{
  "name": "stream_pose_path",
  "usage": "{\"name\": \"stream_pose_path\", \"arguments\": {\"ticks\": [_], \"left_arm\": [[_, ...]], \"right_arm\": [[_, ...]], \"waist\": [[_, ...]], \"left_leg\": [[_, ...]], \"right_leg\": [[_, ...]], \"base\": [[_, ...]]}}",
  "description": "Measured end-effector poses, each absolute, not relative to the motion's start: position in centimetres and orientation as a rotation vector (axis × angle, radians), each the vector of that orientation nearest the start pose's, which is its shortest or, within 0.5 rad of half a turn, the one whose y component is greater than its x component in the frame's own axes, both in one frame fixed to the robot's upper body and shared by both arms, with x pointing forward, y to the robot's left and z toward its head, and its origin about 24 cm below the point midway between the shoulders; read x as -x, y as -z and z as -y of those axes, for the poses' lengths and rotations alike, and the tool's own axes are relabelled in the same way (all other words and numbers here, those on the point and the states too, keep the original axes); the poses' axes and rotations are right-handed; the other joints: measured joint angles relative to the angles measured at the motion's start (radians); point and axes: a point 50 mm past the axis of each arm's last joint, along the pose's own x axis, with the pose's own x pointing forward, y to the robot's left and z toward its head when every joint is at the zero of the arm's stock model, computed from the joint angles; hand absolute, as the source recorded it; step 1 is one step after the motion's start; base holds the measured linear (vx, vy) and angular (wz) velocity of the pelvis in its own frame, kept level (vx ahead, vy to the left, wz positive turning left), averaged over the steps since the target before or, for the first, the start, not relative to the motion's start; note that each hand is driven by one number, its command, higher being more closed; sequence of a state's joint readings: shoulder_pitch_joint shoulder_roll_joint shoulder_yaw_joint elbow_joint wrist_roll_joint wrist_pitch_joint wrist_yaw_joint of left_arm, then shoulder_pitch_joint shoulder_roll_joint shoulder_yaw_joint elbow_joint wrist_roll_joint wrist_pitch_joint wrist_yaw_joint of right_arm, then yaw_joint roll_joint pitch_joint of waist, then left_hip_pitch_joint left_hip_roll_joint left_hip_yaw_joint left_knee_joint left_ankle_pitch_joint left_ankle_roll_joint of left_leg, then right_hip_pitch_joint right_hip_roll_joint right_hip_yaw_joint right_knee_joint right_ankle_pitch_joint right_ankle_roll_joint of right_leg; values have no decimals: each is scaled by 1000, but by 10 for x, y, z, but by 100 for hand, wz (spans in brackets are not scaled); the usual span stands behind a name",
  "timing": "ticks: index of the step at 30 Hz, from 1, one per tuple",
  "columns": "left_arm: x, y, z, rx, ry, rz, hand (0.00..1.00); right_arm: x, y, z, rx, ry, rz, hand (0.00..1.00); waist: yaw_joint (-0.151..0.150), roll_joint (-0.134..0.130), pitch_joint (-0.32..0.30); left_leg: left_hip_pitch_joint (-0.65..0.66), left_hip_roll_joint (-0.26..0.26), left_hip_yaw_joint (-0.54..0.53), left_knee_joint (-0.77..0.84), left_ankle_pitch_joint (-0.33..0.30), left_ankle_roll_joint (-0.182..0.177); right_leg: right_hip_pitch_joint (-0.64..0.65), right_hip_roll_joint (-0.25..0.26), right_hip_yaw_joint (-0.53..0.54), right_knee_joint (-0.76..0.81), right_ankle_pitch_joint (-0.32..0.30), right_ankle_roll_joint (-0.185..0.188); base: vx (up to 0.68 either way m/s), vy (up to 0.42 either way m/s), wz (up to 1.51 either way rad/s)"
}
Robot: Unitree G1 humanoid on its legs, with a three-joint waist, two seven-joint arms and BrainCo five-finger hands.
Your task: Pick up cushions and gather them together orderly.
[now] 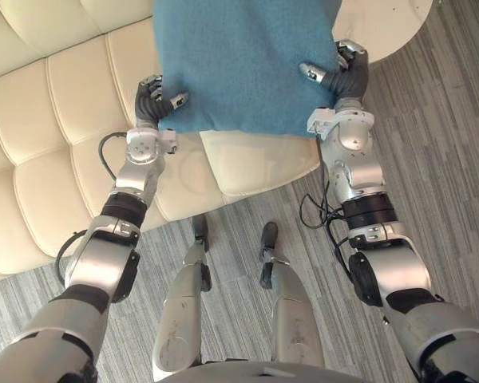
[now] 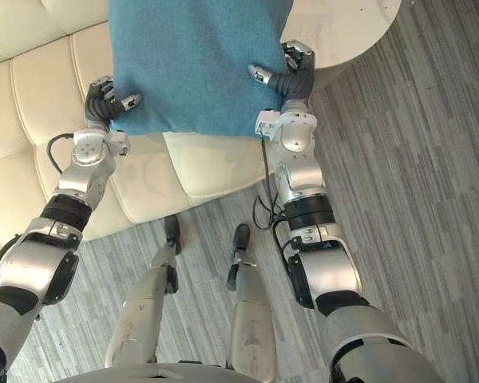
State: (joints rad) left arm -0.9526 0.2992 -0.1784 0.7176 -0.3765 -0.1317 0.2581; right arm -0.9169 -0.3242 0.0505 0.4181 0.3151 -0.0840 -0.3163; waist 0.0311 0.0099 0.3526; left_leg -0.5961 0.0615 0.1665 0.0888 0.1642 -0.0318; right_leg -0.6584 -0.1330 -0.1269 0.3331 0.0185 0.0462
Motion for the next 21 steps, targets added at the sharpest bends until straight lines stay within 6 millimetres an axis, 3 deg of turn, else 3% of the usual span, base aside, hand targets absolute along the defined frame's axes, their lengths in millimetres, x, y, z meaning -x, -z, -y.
{"name": "stream_pose_path", "arguments": {"ticks": [3, 8, 14, 18, 21], "left_arm": [[-394, -211, -141, 36, -42, 384, 100], [-368, -197, -138, 76, -9, 433, 100], [-304, -137, -133, 212, -51, 374, 100], [-273, -119, -137, 233, -90, 349, 100], [-245, -103, -139, 249, -115, 306, 100]], "right_arm": [[-370, -249, 163, -72, 141, 567, 100], [-346, -211, 162, -100, 131, 533, 100], [-285, -158, 152, -73, 150, 495, 100], [-271, -135, 150, -34, 142, 429, 100], [-244, -117, 149, -7, 127, 380, 100]], "waist": [[-1, 0, 0], [-7, 0, 0], [-13, -1, -12], [-15, 2, -83], [-15, 2, -145]], "left_leg": [[18, -1, 0, 4, -1, -1], [108, -5, -1, 5, -32, -16], [244, -5, -28, 28, -84, -24], [301, -5, -36, -11, -80, -27], [382, -4, -54, -55, -78, -28]], "right_leg": [[22, -2, -2, 3, -8, 0], [105, -13, -17, 41, -60, -1], [258, -21, -51, 63, -131, -1], [316, -13, -63, 24, -134, 0], [411, -4, -80, -34, -133, 1]], "base": [[38, -20, 6], [59, -37, 10], [112, -40, 12], [96, -17, 3], [120, 2, 8]]}}
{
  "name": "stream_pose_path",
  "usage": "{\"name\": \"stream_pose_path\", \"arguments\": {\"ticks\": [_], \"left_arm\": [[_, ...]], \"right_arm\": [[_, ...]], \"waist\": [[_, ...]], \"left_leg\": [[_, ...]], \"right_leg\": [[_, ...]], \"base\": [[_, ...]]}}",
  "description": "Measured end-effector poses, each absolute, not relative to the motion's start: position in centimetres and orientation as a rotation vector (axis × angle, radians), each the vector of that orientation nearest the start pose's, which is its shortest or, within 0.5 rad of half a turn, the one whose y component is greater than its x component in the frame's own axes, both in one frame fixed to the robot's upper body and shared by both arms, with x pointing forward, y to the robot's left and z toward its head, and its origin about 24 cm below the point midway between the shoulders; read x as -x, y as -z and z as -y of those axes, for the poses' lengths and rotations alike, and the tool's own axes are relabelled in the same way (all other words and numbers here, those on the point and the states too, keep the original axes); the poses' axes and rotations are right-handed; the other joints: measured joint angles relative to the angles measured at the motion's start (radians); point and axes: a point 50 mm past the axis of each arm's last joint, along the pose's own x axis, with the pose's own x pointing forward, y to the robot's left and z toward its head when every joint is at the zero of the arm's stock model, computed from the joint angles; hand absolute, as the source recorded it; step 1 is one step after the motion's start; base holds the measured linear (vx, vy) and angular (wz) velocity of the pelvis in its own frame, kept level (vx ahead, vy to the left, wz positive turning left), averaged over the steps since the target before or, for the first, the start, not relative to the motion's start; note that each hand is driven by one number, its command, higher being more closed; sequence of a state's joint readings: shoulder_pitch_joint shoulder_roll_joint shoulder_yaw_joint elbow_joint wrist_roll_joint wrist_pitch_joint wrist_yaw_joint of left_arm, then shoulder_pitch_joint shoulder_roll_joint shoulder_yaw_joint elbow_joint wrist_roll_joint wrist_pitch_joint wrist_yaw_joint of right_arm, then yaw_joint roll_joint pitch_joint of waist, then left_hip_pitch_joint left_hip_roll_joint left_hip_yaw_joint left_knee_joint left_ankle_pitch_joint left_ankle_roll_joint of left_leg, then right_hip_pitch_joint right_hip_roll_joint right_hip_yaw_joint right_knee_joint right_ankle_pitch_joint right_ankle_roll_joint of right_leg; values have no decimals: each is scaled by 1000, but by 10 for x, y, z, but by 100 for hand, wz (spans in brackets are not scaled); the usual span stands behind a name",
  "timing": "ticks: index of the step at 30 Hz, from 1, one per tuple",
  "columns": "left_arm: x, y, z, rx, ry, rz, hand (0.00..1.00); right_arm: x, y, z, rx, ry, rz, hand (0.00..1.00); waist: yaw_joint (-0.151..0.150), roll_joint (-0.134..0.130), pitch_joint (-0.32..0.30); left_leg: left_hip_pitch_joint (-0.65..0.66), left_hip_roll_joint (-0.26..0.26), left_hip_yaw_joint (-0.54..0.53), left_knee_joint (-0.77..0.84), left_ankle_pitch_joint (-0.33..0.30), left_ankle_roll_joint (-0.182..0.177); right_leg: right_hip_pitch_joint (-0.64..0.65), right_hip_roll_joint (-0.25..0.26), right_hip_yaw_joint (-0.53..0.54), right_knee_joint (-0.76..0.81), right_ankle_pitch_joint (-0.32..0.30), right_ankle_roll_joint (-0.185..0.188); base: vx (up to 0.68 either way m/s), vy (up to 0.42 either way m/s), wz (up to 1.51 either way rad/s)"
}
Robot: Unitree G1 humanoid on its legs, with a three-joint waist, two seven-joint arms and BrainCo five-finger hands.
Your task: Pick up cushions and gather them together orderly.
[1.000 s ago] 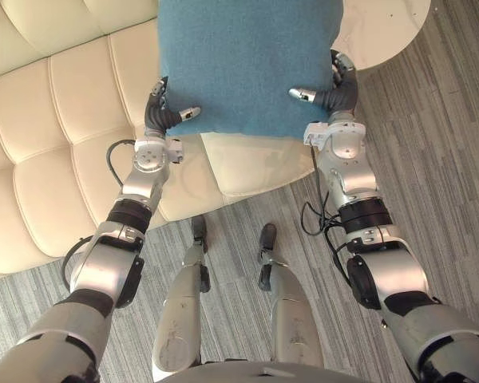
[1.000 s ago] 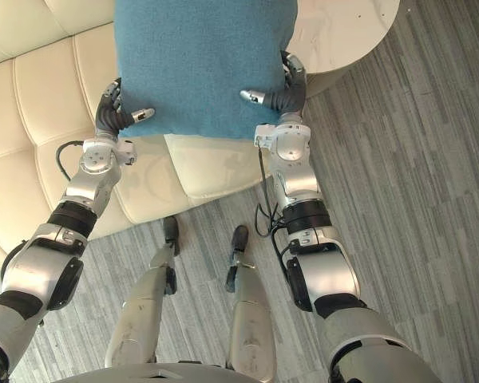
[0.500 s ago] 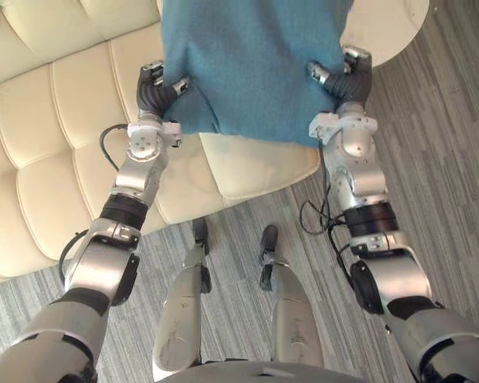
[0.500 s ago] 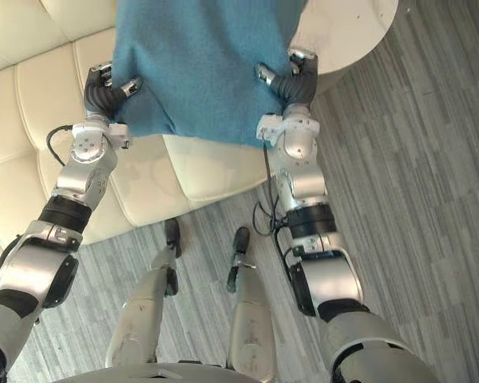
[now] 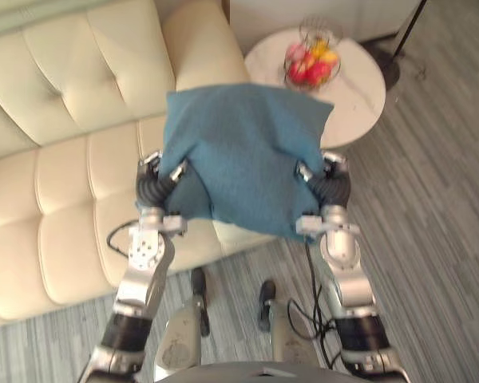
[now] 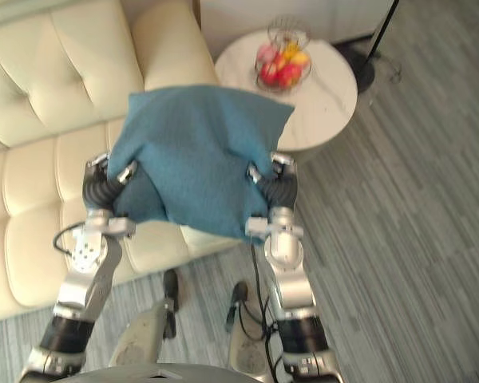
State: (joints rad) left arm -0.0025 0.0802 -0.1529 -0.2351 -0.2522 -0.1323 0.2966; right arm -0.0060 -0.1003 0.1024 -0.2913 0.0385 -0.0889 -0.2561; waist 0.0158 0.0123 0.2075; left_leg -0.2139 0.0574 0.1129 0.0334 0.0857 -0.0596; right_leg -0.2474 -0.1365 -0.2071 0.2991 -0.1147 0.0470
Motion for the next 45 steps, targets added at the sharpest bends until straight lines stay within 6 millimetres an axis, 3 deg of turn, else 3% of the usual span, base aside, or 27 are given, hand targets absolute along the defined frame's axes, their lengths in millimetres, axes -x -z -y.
{"name": "stream_pose_path", "arguments": {"ticks": [3, 9, 10, 13, 15, 16, 17, 19, 20, 24, 26, 27, 28, 29, 30, 31, 32, 33, 34, 35, 36, 40, 43, 44, 45], "left_arm": [[-225, -91, -144, 243, -126, 258, 100], [-212, -88, -141, 256, -107, 244, 100], [-212, -88, -140, 260, -108, 245, 100], [-212, -89, -138, 266, -103, 253, 100], [-212, -90, -138, 271, -100, 269, 100], [-212, -90, -137, 273, -100, 268, 100], [-213, -89, -136, 274, -98, 264, 100], [-213, -86, -137, 264, -103, 256, 100], [-215, -81, -136, 262, -104, 238, 100], [-216, -69, -133, 260, -94, 186, 100], [-217, -62, -133, 248, -93, 155, 100], [-217, -59, -134, 235, -88, 144, 100], [-217, -58, -134, 231, -86, 138, 100], [-217, -57, -135, 221, -80, 131, 100], [-217, -56, -136, 215, -78, 130, 100], [-217, -54, -138, 199, -76, 121, 100], [-217, -54, -140, 189, -77, 119, 100], [-218, -57, -146, 155, -70, 136, 100], [-222, -53, -147, 144, -70, 117, 100], [-221, -50, -146, 147, -73, 94, 100], [-220, -49, -143, 155, -62, 88, 100], [-219, -48, -129, 164, 23, 84, 100], [-218, -48, -123, 179, 47, 82, 100], [-217, -47, -123, 185, 46, 78, 100], [-216, -46, -123, 189, 43, 74, 100]], "right_arm": [[-225, -108, 147, 17, 111, 355, 100], [-208, -105, 150, 32, 137, 347, 100], [-207, -109, 151, 43, 146, 368, 100], [-207, -112, 153, 55, 160, 386, 100], [-213, -115, 155, 82, 181, 404, 100], [-214, -115, 155, 85, 182, 403, 100], [-217, -113, 156, 98, 185, 396, 100], [-226, -106, 155, 102, 183, 372, 100], [-233, -103, 157, 109, 195, 358, 100], [-234, -95, 160, 119, 201, 319, 100], [-236, -88, 160, 123, 200, 288, 100], [-237, -82, 159, 128, 193, 264, 100], [-238, -79, 159, 130, 192, 250, 100], [-238, -70, 158, 128, 191, 210, 100], [-238, -68, 158, 124, 192, 200, 100], [-239, -65, 156, 115, 184, 189, 100], [-239, -64, 153, 104, 182, 183, 100], [-239, -67, 151, 98, 176, 199, 100], [-242, -64, 150, 114, 155, 184, 100], [-241, -62, 152, 122, 153, 173, 100], [-238, -62, 154, 125, 161, 171, 100], [-224, -59, 172, 163, 199, 152, 100], [-211, -60, 177, 157, 223, 149, 100], [-207, -64, 177, 156, 225, 166, 100], [-206, -66, 177, 155, 225, 174, 100]], "waist": [[0, 2, -63], [3, 5, -74], [5, 10, -79], [1, 10, -102], [9, 25, -117], [10, 34, -123], [-1, 49, -135], [-5, 28, -149], [-7, 19, -159], [-6, 18, -159], [-4, 11, -154], [-2, 5, -150], [-3, 1, -148], [-22, 3, -135], [-31, 3, -126], [-57, 0, -117], [-67, -29, -119], [-68, -78, -85], [-58, -109, -67], [-62, -99, -67], [-75, -71, -71], [-104, -9, -87], [-108, 1, -86], [-96, 11, -85], [-87, 16, -89]], "left_leg": [[52, 1, -12, -23, 0, 0], [38, -9, -90, 34, -16, -4], [-5, 8, -55, 80, -71, 16], [-53, 60, 85, 123, -109, 35], [-97, 137, 246, 233, -143, 80], [-93, 151, 268, 236, -142, 84], [-84, 154, 331, 219, -72, 105], [-74, 87, 320, 166, -44, 113], [-63, 24, 295, 90, -37, 109], [-66, -34, 279, 84, -37, 109], [-65, -66, 284, 111, -70, 139], [-65, -78, 300, 133, -93, 168], [-64, -82, 302, 137, -99, 177], [-46, -83, 294, 134, -108, 190], [-37, -79, 281, 125, -110, 191], [-1, -86, 263, 26, -125, 166], [8, -110, 262, 28, -151, 140], [1, -94, 218, 314, -229, 193], [51, -104, 228, 295, -293, 186], [58, -103, 234, 290, -298, 181], [48, -103, 221, 279, -303, 179], [53, -114, 186, 246, -306, 184], [72, -103, 160, 294, -321, 157], [67, -76, 173, 375, -339, 125], [58, -61, 189, 424, -344, 117]], "right_leg": [[71, 5, -20, -44, 2, 3], [161, -3, -124, -58, -4, 9], [172, -2, -175, -56, -4, 9], [186, -29, -271, -80, 5, 11], [184, -71, -332, -65, 9, 20], [187, -73, -339, -53, 11, 28], [194, -86, -352, -35, 8, 37], [193, -135, -349, -31, 9, 39], [214, -156, -359, -79, 27, 66], [265, -181, -410, -132, 59, 79], [235, -250, -396, -11, 12, 19], [165, -301, -340, 130, 8, -66], [128, -315, -306, 201, 25, -110], [26, -298, -141, 351, 39, -140], [4, -255, -76, 372, 4, -87], [-46, -132, -9, 337, -42, -28], [-67, -128, -12, 299, -46, -35], [-109, -114, -37, 271, -66, -20], [-120, -89, -62, 216, -65, -28], [-122, -52, -83, 158, -47, -42], [-117, -15, -84, 97, -9, -53], [-93, 21, -110, 4, 48, -70], [-46, 43, -106, -14, 51, -66], [-10, 56, -108, -23, 54, -55], [11, 59, -111, -32, 56, -51]], "base": [[106, -3, 13], [-28, 5, 52], [-136, 18, 96], [-85, 61, 105], [-46, 218, 86], [38, 180, 80], [55, 193, 69], [25, 263, 75], [-6, 222, 67], [24, 169, 60], [37, 182, 17], [22, 147, -6], [45, 199, -2], [41, 142, 11], [43, 145, 33], [42, 89, 32], [135, 77, 26], [175, 19, -24], [148, -8, -44], [48, 16, -39], [42, 57, -2], [256, 67, 12], [358, -26, 42], [210, -42, 8], [417, -28, -6]]}}
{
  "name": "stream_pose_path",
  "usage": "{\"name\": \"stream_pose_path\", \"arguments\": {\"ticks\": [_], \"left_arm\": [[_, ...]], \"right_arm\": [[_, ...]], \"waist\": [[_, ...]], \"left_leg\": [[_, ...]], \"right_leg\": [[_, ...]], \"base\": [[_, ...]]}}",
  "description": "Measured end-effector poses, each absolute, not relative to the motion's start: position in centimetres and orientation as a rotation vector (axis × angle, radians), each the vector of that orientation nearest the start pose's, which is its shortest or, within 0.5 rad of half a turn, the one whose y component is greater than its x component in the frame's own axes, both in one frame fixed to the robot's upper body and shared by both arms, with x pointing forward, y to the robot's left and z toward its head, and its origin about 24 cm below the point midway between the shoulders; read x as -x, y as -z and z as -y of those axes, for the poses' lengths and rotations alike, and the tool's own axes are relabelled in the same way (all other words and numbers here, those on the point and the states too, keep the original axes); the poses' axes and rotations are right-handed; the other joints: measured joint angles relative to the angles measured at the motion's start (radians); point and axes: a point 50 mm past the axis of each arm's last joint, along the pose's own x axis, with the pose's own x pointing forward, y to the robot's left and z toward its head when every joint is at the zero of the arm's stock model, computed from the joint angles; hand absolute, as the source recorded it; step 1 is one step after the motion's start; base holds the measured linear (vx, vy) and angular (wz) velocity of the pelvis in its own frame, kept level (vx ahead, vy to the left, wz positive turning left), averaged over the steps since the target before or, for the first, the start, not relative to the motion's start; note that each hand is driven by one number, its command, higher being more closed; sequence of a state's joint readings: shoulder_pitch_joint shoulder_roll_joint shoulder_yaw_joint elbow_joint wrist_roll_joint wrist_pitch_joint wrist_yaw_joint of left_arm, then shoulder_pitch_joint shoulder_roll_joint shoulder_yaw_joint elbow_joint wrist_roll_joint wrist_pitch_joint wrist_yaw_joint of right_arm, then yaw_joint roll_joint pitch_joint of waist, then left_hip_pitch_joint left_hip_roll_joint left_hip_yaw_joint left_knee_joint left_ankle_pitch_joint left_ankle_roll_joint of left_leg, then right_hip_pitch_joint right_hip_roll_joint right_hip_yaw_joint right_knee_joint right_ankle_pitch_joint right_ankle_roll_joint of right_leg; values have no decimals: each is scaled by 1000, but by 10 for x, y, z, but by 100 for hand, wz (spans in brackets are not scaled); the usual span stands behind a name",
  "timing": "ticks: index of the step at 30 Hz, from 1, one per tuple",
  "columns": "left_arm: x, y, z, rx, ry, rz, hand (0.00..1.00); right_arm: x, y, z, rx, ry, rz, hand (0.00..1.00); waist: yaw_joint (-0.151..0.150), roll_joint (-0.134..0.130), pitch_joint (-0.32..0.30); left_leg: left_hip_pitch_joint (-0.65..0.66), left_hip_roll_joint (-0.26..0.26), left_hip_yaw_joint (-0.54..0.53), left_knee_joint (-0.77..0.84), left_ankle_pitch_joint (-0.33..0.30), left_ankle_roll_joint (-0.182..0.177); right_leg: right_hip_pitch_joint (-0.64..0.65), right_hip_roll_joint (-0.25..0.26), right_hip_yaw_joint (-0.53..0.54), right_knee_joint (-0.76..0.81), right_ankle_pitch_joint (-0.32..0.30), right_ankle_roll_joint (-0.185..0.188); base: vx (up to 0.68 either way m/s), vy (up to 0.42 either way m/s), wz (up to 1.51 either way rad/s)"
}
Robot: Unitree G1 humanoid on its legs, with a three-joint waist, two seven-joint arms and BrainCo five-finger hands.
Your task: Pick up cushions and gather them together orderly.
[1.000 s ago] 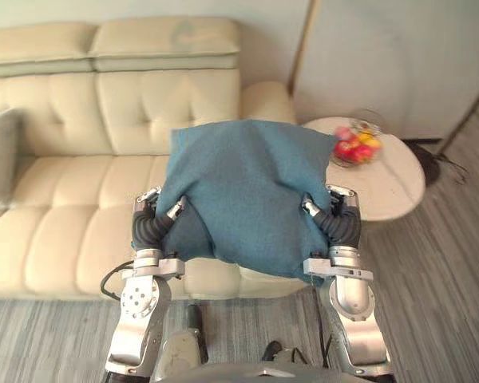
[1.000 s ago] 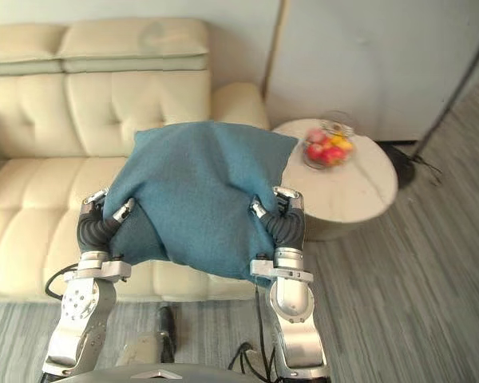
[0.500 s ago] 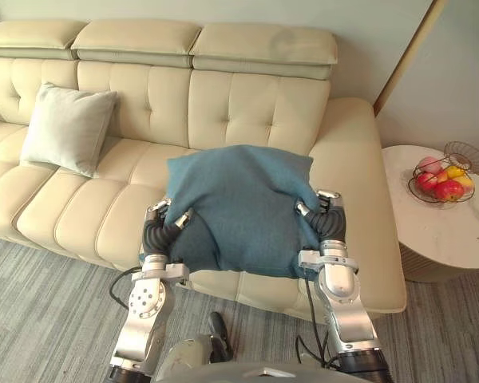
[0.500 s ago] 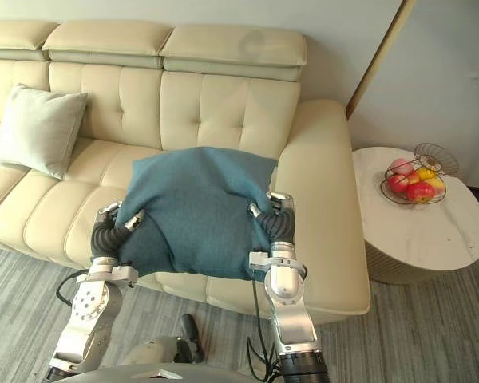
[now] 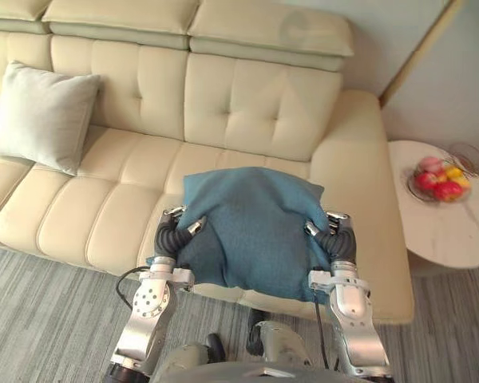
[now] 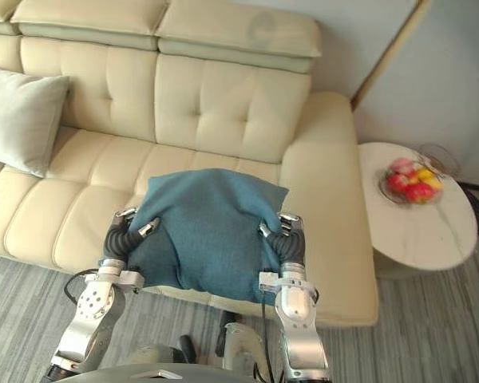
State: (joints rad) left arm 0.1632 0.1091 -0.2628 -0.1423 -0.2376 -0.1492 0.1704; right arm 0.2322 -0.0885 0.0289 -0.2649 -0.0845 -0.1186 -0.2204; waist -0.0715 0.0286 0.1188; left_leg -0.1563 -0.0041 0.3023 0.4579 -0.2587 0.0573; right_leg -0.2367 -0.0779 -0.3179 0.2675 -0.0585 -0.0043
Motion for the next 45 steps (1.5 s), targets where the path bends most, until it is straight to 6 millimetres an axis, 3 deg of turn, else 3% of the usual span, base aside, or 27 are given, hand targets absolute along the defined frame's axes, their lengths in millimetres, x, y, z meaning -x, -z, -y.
{"name": "stream_pose_path", "arguments": {"ticks": [1, 2, 3, 4, 6, 8, 9, 10, 11, 15, 19, 23, 26, 29, 33, 36, 39, 41, 42, 43, 45], "left_arm": [[-215, -45, -123, 201, 34, 69, 100], [-215, -46, -123, 207, 29, 70, 100], [-214, -47, -122, 222, 30, 74, 100], [-213, -49, -121, 235, 29, 81, 100], [-213, -53, -119, 254, 27, 101, 100], [-213, -54, -118, 259, 26, 107, 100], [-212, -54, -118, 265, 23, 103, 100], [-209, -52, -118, 274, 14, 94, 100], [-205, -49, -123, 254, 5, 81, 100], [-200, -43, -130, 239, -17, 56, 100], [-192, -36, -132, 232, -27, 22, 100], [-193, -36, -128, 233, -8, 16, 100], [-198, -33, -126, 208, 0, 7, 100], [-204, -33, -126, 196, -9, 7, 100], [-222, -50, -127, 171, -43, 88, 100], [-241, -67, -124, 146, -54, 163, 100], [-264, -88, -119, 130, -73, 244, 100], [-291, -126, -114, 120, -90, 375, 100], [-297, -135, -114, 110, -90, 406, 100], [-315, -165, -112, 70, -93, 496, 100], [-329, -195, -114, 28, -113, 579, 100]], "right_arm": [[-205, -70, 175, 153, 220, 193, 100], [-205, -74, 175, 149, 219, 209, 100], [-204, -81, 176, 152, 220, 239, 100], [-204, -87, 176, 150, 223, 264, 100], [-204, -91, 176, 147, 226, 284, 100], [-204, -91, 176, 140, 230, 283, 100], [-204, -91, 176, 140, 230, 284, 100], [-204, -90, 176, 145, 227, 282, 100], [-205, -82, 173, 129, 225, 248, 100], [-203, -77, 164, 81, 222, 225, 100], [-200, -74, 161, 85, 199, 206, 100], [-201, -64, 164, 114, 191, 165, 100], [-202, -54, 164, 134, 191, 125, 100], [-214, -49, 162, 157, 187, 113, 100], [-239, -58, 156, 169, 172, 156, 100], [-256, -73, 152, 192, 192, 222, 100], [-274, -102, 147, 186, 226, 338, 100], [-300, -141, 143, 205, 271, 477, 100], [-306, -150, 142, 211, 283, 504, 100], [-318, -178, 142, 223, 316, 587, 100], [-328, -209, 140, 218, 353, 675, 100]], "waist": [[8, 9, -5], [7, 9, -6], [21, 6, -10], [32, 6, -15], [39, 9, -16], [50, 4, -13], [59, 9, -16], [72, 30, -26], [67, -4, -40], [65, -38, -44], [75, -53, -54], [51, -54, -61], [44, -53, -61], [38, -53, -62], [39, -52, -61], [46, -48, -54], [60, -32, -33], [65, -15, -4], [68, -13, 3], [74, -9, 28], [75, -7, 40]], "left_leg": [[-23, 28, 28, 104, 4, -12], [-56, 50, 47, 198, 31, -46], [-127, 99, 67, 332, 27, -38], [-154, 138, 57, 345, -8, -35], [-186, 206, 22, 272, -33, -64], [-192, 224, -38, 133, -22, -77], [-174, 218, -98, -21, 31, -94], [-134, 224, -163, -184, 176, -106], [-121, 198, -169, -200, 251, -182], [-89, 170, -101, -207, 227, -149], [-64, 174, -6, -199, 185, -151], [-73, 179, 6, -218, 188, -167], [-77, 179, 4, -226, 200, -159], [-92, 175, -3, -235, 208, -157], [-122, 159, -13, -295, 257, -151], [-124, 147, -30, -372, 313, -149], [-145, 141, -39, -418, 356, -147], [-196, 135, -49, -467, 408, -143], [-205, 135, -52, -477, 421, -142], [-230, 135, -57, -503, 452, -140], [-258, 135, -64, -536, 485, -139]], "right_leg": [[37, -2, 4, -20, 1, 0], [62, -5, 8, -39, 2, -1], [98, -13, 25, -80, 4, 3], [111, -17, 42, -95, 4, 3], [124, -28, 74, -108, 6, 7], [135, -51, 117, -109, 8, 10], [135, -62, 139, -108, 20, 29], [136, -52, 159, -119, 26, 66], [158, -82, 182, -170, 15, 121], [147, -101, 179, -184, 56, 119], [112, -108, 254, -187, 52, 130], [61, -90, 301, -198, 58, 125], [59, -86, 305, -217, 78, 127], [53, -85, 304, -240, 105, 137], [11, -88, 302, -251, 127, 131], [-8, -89, 280, -249, 134, 129], [-47, -88, 272, -242, 141, 128], [-120, -88, 266, -223, 150, 126], [-133, -87, 264, -222, 154, 129], [-165, -84, 259, -222, 171, 132], [-205, -80, 253, -221, 189, 135]], "base": [[207, 13, -11], [388, 48, -15], [280, 43, -26], [330, 55, -36], [221, 104, -44], [178, 227, -50], [158, 354, -77], [200, 436, -98], [183, 361, -75], [88, 214, -46], [-43, 97, -71], [-66, 5, -37], [19, -12, -11], [22, -6, 2], [-27, 3, 11], [-79, -10, 23], [-132, -4, 13], [-178, 3, 14], [-153, -10, 11], [-149, -13, 11], [-117, -9, 10]]}}
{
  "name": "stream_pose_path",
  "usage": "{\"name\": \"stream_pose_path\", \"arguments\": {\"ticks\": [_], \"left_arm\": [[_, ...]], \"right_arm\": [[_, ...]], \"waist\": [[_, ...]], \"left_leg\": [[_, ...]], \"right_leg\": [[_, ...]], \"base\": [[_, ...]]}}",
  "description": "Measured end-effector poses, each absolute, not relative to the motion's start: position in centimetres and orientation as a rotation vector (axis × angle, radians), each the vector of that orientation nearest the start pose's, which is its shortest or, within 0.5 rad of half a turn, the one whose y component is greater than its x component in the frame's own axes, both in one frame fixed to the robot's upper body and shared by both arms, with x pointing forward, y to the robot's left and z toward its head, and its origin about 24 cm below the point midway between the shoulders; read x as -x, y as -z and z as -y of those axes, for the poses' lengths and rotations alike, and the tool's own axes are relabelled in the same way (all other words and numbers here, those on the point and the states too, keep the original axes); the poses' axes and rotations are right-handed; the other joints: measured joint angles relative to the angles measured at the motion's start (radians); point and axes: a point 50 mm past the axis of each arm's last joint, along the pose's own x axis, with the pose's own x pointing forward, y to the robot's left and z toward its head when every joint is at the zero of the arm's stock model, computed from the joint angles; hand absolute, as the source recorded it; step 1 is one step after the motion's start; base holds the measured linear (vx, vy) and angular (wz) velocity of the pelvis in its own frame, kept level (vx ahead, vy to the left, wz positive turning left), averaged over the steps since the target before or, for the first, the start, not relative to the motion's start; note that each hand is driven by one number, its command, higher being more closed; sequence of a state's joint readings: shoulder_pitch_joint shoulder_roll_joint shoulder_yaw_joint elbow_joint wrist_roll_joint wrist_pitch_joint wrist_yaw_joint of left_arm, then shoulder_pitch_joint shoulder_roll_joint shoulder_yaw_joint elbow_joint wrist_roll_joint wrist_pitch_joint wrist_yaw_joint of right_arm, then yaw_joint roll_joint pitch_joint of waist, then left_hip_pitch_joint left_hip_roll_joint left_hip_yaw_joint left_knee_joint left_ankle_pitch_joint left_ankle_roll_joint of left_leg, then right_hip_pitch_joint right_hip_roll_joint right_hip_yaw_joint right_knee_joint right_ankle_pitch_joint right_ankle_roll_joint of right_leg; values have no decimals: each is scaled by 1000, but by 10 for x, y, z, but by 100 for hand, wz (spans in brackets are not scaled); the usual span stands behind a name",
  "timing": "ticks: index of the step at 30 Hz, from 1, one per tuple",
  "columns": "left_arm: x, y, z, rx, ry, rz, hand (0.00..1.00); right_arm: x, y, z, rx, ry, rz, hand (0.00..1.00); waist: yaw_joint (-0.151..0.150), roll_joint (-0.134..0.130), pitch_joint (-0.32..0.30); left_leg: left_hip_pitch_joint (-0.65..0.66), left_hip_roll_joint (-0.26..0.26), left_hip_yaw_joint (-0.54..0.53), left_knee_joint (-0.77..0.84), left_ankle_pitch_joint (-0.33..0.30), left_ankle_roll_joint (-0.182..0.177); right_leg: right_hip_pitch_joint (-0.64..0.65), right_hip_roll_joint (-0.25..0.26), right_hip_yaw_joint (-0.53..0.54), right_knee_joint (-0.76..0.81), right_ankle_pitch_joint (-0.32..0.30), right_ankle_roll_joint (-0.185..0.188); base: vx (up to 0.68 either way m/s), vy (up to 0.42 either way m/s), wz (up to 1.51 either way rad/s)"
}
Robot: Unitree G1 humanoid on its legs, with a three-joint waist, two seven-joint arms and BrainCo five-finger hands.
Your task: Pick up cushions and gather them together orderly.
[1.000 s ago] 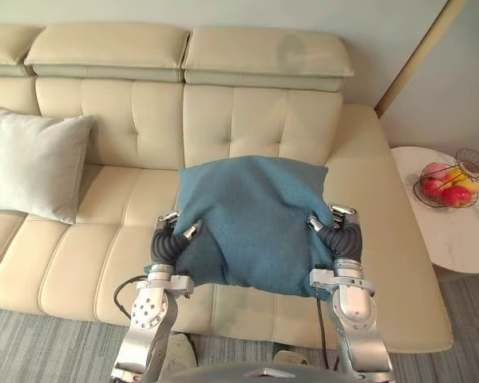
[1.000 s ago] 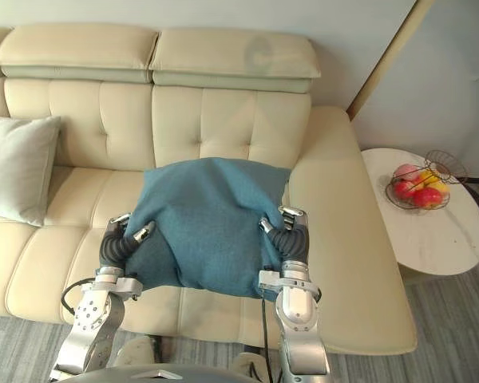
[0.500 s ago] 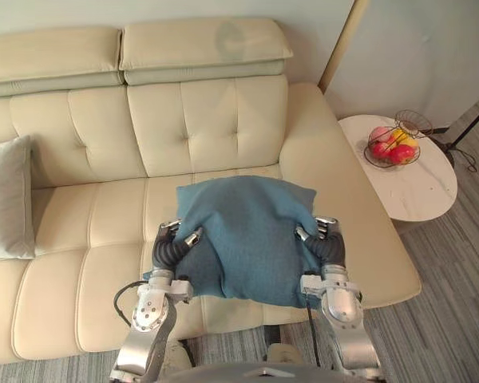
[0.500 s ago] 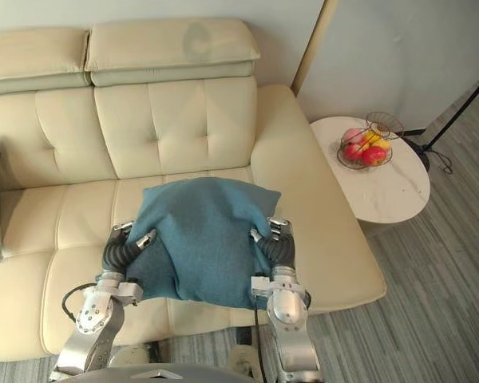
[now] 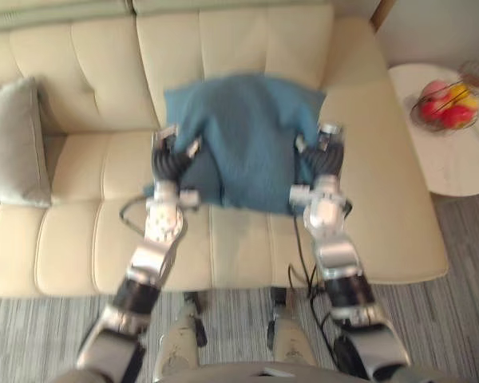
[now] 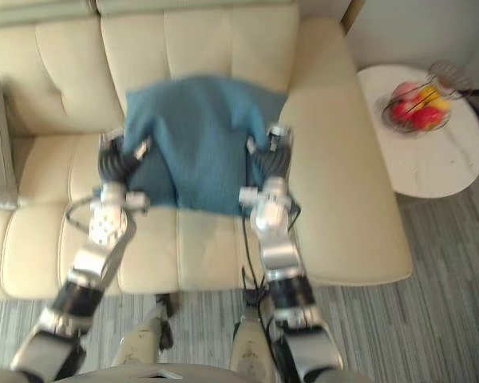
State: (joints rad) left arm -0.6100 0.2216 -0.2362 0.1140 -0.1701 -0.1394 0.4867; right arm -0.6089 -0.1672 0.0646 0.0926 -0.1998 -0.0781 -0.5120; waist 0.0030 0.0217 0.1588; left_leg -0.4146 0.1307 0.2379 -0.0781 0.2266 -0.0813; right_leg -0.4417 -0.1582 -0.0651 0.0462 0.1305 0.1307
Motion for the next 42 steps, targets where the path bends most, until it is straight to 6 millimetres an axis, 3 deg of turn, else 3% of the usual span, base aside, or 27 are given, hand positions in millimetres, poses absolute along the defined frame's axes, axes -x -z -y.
{"name": "stream_pose_path", "arguments": {"ticks": [2, 3, 4, 5, 9, 12, 15, 19, 21, 23, 24, 26, 29, 34, 37, 39, 42], "left_arm": [[-347, -245, -116, -25, -153, 702, 100], [-351, -256, -116, -32, -169, 728, 100], [-354, -280, -119, -32, -200, 784, 100], [-356, -298, -122, -21, -235, 821, 0], [-362, -339, -126, 15, -314, 878, 0], [-362, -364, -127, 47, -344, 913, 0], [-359, -372, -127, 59, -340, 933, 0], [-365, -356, -130, 48, -318, 884, 0], [-374, -324, -136, 41, -306, 786, 0], [-383, -272, -144, 71, -309, 624, 0], [-385, -262, -144, 74, -305, 591, 0], [-385, -221, -148, 89, -298, 468, 0], [-384, -199, -150, 80, -280, 408, 0], [-383, -197, -154, 119, -267, 400, 0], [-380, -201, -162, 132, -272, 421, 0], [-372, -201, -177, 135, -289, 453, 0], [-356, -199, -197, 132, -324, 510, 0]], "right_arm": [[-340, -266, 141, 195, 424, 818, 100], [-342, -279, 140, 187, 441, 848, 100], [-343, -306, 140, 185, 469, 916, 100], [-343, -326, 138, 185, 497, 959, 0], [-344, -371, 142, 110, 589, 1008, 0], [-343, -390, 145, 59, 638, 1015, 0], [-344, -390, 153, -18, 644, 986, 0], [-344, -373, 160, -51, 624, 956, 0], [-348, -348, 167, -42, 610, 897, 0], [-354, -314, 169, -27, 584, 807, 0], [-355, -307, 169, -23, 576, 786, 0], [-361, -272, 170, -36, 541, 674, 0], [-357, -256, 179, -62, 535, 638, 0], [-349, -251, 191, -94, 556, 658, 0], [-335, -250, 212, -92, 589, 711, 0], [-323, -236, 235, -83, 637, 698, 0], [-308, -220, 246, -38, 636, 681, 0]], "waist": [[0, 0, 62], [1, 2, 66], [5, 4, 77], [3, 10, 105], [1, 13, 132], [4, 17, 163], [14, 18, 205], [8, 19, 211], [3, 19, 214], [2, 18, 215], [2, 18, 215], [3, 18, 215], [5, 16, 216], [3, 16, 216], [-5, 15, 216], [-9, 15, 217], [-10, 15, 216]], "left_leg": [[-36, -2, -12, 0, 22, 5], [-56, -3, -14, 0, 27, 5], [-93, -4, -18, -1, 39, 8], [-105, -5, -28, -1, 56, 12], [-186, -8, -78, -1, 81, -6], [-246, -9, -101, -1, 104, -21], [-274, -7, -102, -1, 119, -41], [-330, 6, -102, -1, 92, -53], [-334, 6, -99, -1, 91, -53], [-333, 4, -90, -1, 89, -50], [-332, 4, -88, -1, 90, -50], [-330, 4, -76, -1, 97, -42], [-321, 4, -61, -1, 96, -42], [-294, 9, -44, -2, 80, -42], [-268, 11, -42, -2, 79, -39], [-217, 9, -42, -2, 70, -27], [-162, 9, -42, -1, 60, -21]], "right_leg": [[-34, -1, -4, 9, 13, 0], [-52, -1, -4, 9, 18, 1], [-86, -2, -5, 8, 26, 1], [-93, -4, -14, 9, 31, 1], [-165, -9, -39, 19, 35, 1], [-224, -13, -55, 42, 33, 0], [-261, -15, -57, 67, 28, -3], [-357, -11, -52, 150, 1, -6], [-372, -13, -43, 173, -10, -5], [-398, -18, -28, 221, -35, -5], [-402, -19, -26, 227, -38, -6], [-418, -18, -16, 257, -54, -9], [-434, -17, 2, 286, -67, -12], [-428, -13, 11, 308, -74, -16], [-402, -13, 13, 312, -78, -15], [-355, -16, 6, 327, -99, -16], [-304, -19, 0, 337, -121, -17]], "base": [[-130, -1, 9], [-100, -5, 7], [-82, -6, 12], [-69, -4, 14], [-41, -19, 14], [-17, -6, 14], [-12, 2, 4], [-20, 3, -5], [-28, -8, 2], [-4, -44, 1], [0, -69, -4], [2, -87, -4], [-3, -103, -9], [-23, -106, -8], [-23, -96, 1], [-13, -104, 6], [15, -91, 5]]}}
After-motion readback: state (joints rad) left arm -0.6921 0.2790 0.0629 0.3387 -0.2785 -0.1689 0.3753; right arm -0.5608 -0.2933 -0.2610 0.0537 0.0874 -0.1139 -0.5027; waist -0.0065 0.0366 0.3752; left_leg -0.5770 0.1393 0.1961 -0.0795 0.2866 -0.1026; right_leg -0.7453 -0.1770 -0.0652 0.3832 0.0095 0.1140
